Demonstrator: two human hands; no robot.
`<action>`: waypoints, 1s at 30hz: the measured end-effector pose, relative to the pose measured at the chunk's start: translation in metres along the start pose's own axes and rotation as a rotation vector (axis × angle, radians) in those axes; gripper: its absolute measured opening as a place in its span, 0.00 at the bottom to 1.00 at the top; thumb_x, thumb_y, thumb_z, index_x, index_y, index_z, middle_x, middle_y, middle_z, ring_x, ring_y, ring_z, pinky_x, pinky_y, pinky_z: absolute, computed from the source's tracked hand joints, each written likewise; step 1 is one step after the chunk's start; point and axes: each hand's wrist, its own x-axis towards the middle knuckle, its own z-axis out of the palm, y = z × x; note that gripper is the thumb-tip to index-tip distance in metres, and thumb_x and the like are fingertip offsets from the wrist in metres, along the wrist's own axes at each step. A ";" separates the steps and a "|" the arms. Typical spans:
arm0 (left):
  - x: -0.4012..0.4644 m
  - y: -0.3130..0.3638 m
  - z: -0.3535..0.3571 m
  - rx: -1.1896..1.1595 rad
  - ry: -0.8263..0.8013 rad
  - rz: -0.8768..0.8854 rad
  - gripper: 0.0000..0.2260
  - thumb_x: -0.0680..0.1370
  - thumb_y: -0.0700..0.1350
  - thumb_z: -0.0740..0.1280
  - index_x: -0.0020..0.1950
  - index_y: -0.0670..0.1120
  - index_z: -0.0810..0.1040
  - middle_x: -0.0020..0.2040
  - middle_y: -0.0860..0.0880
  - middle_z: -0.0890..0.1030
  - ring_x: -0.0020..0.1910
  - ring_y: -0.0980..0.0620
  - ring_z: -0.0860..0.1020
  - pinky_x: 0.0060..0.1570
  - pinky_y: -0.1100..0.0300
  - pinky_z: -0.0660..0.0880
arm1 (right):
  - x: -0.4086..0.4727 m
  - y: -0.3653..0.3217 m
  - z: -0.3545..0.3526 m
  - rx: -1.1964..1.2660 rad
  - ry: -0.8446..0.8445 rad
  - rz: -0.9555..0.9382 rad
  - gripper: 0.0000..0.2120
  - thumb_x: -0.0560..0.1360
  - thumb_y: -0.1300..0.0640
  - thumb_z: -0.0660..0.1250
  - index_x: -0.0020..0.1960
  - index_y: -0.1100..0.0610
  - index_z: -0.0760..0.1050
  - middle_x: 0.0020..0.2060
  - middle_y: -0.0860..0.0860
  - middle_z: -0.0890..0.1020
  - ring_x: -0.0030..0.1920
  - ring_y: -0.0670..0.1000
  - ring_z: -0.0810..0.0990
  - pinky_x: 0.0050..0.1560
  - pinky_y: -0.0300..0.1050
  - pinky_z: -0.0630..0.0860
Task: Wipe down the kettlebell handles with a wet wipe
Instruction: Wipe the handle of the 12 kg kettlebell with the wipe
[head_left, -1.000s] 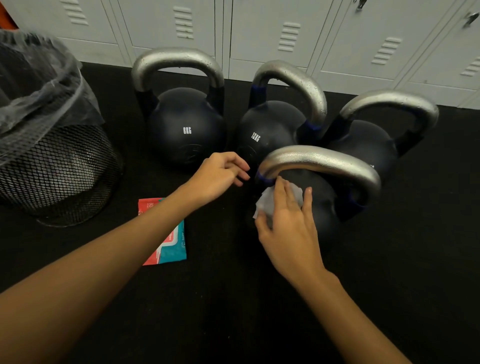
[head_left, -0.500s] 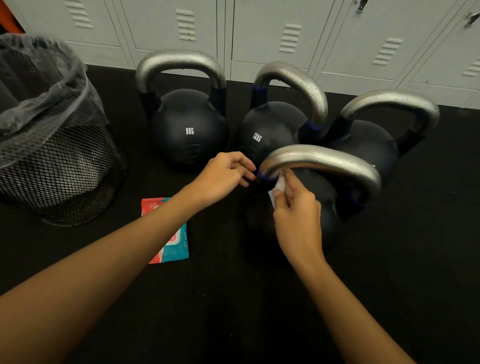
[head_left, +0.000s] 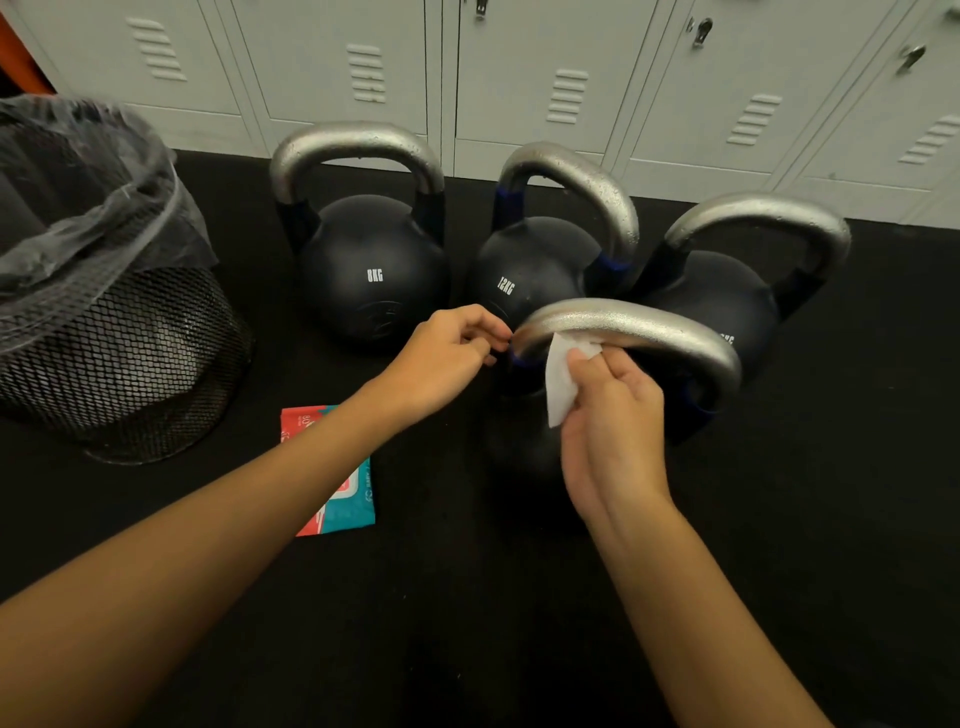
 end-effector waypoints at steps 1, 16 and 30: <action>-0.001 0.001 0.001 0.013 -0.006 0.006 0.15 0.78 0.33 0.57 0.53 0.49 0.77 0.49 0.51 0.81 0.46 0.59 0.79 0.38 0.76 0.71 | 0.000 0.002 0.005 0.004 -0.013 0.001 0.15 0.81 0.66 0.59 0.64 0.58 0.76 0.55 0.49 0.84 0.57 0.44 0.81 0.61 0.39 0.75; -0.001 0.002 0.004 0.024 -0.023 0.003 0.12 0.79 0.34 0.59 0.56 0.49 0.76 0.52 0.51 0.79 0.47 0.56 0.79 0.39 0.71 0.74 | -0.025 0.011 -0.001 -0.036 -0.102 0.067 0.22 0.82 0.64 0.59 0.75 0.55 0.65 0.62 0.46 0.79 0.63 0.44 0.77 0.68 0.43 0.70; -0.030 0.064 0.016 -0.191 0.032 0.365 0.12 0.75 0.54 0.68 0.54 0.50 0.80 0.48 0.51 0.81 0.50 0.54 0.78 0.48 0.64 0.74 | 0.007 -0.104 -0.029 -0.518 -0.279 -0.480 0.20 0.79 0.64 0.65 0.70 0.56 0.72 0.57 0.46 0.84 0.57 0.42 0.82 0.55 0.36 0.77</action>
